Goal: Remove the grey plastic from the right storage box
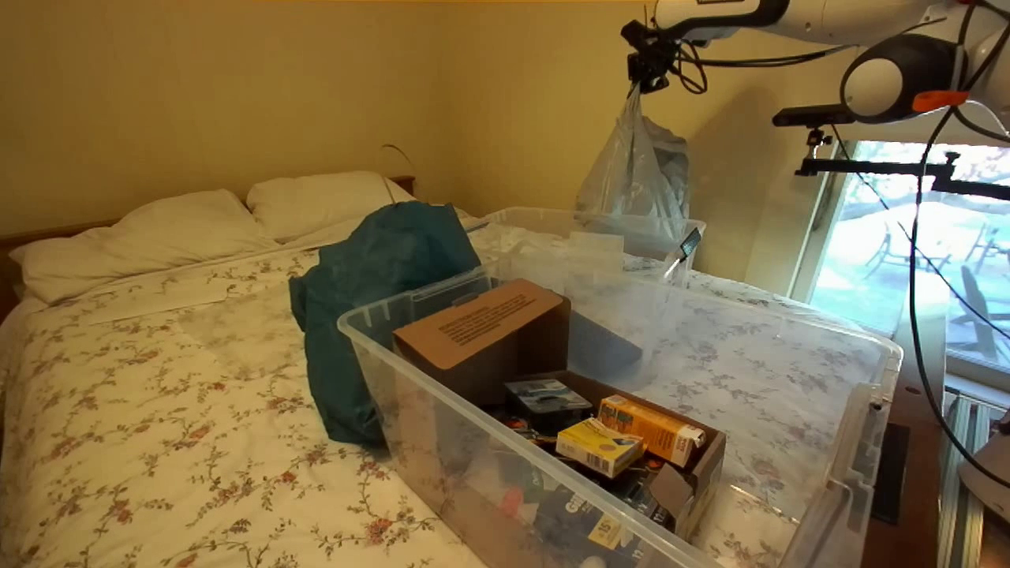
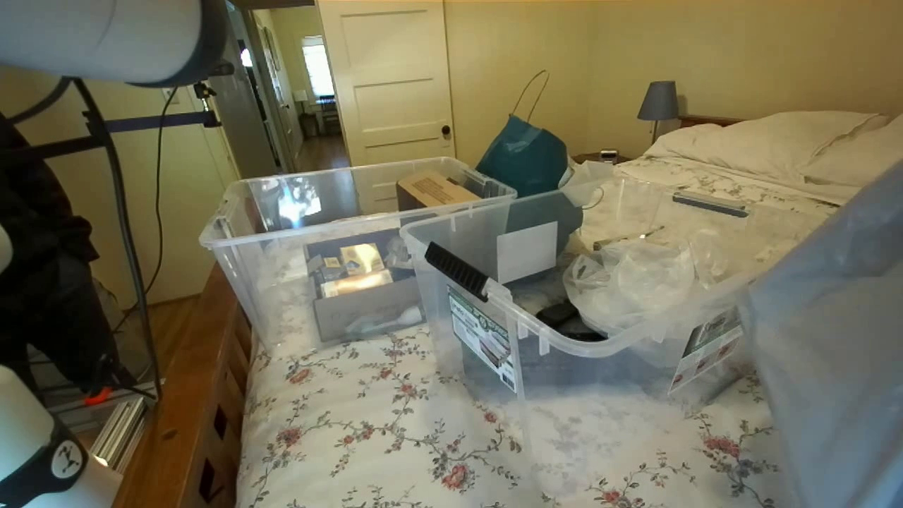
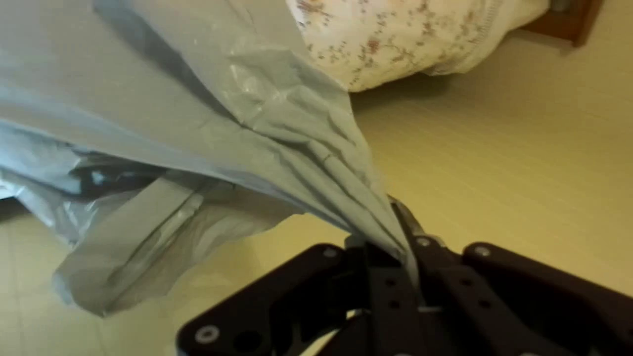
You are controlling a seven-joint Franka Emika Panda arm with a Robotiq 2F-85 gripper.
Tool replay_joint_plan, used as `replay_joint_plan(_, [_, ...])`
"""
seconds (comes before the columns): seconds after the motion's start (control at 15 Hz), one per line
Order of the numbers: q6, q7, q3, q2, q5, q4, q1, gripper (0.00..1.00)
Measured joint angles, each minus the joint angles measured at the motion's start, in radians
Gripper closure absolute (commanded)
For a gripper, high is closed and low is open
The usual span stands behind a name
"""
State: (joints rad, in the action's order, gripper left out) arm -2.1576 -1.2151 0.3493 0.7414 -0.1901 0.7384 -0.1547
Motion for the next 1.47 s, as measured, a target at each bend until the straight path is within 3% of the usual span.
replay_joint_plan(0.47, [0.136, 0.053, 0.039, 0.058, 0.147, 0.076, 0.097, 1.00])
replay_joint_plan(1.0, [0.266, 0.332, 0.010, 0.063, 0.177, 0.080, 0.138, 1.00])
replay_joint_plan(1.07, [0.286, 0.363, 0.006, 0.071, 0.177, 0.082, 0.144, 0.74])
replay_joint_plan(1.2, [0.284, 0.399, 0.004, 0.100, 0.181, 0.083, 0.156, 0.67])
replay_joint_plan(1.47, [0.272, 0.406, 0.015, 0.124, 0.191, 0.068, 0.171, 0.38])
